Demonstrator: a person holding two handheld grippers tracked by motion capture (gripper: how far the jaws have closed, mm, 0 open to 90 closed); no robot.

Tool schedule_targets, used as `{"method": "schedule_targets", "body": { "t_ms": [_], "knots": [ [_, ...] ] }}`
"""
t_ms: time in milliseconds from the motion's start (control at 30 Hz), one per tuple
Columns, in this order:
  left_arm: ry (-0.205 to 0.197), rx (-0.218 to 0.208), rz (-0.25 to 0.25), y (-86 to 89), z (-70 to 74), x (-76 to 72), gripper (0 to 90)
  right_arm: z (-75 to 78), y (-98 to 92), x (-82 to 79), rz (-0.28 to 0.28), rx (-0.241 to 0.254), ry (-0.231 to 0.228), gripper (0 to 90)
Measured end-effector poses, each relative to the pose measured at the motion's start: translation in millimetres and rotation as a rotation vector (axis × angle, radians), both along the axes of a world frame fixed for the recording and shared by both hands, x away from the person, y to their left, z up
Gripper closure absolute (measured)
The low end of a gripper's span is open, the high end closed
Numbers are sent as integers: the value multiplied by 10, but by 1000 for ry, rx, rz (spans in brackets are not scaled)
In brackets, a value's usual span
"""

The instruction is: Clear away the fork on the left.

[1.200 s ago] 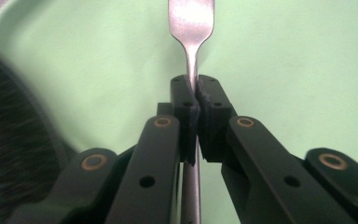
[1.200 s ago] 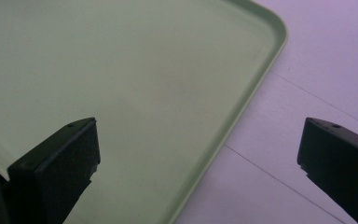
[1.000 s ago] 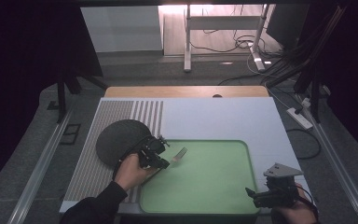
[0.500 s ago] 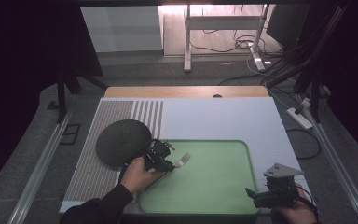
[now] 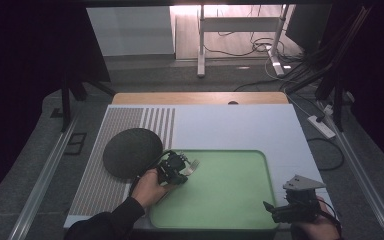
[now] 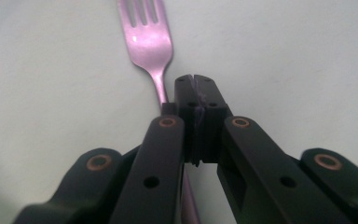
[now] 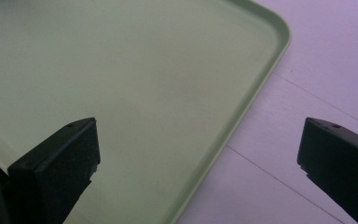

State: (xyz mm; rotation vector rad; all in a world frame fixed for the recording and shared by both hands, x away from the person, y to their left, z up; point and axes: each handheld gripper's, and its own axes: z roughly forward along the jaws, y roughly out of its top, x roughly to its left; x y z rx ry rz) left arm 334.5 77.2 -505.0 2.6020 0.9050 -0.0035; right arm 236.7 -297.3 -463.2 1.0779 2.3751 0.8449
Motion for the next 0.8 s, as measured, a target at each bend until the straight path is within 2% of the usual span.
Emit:
{"method": "schedule_targets", "body": {
  "t_ms": [100,500,733,800],
  "knots": [
    [-8,23,24,104,5,53,886,0,-1,0,-1,1,0,0],
    [18,24,94,390,-2,145,885,0,-1,1,-1,2,0,0],
    [21,15,109,432,-8,153,883,0,-1,1,-1,2,1,0],
    [19,13,103,427,-6,146,856,0,-1,1,-1,2,1,0]
  ]
}}
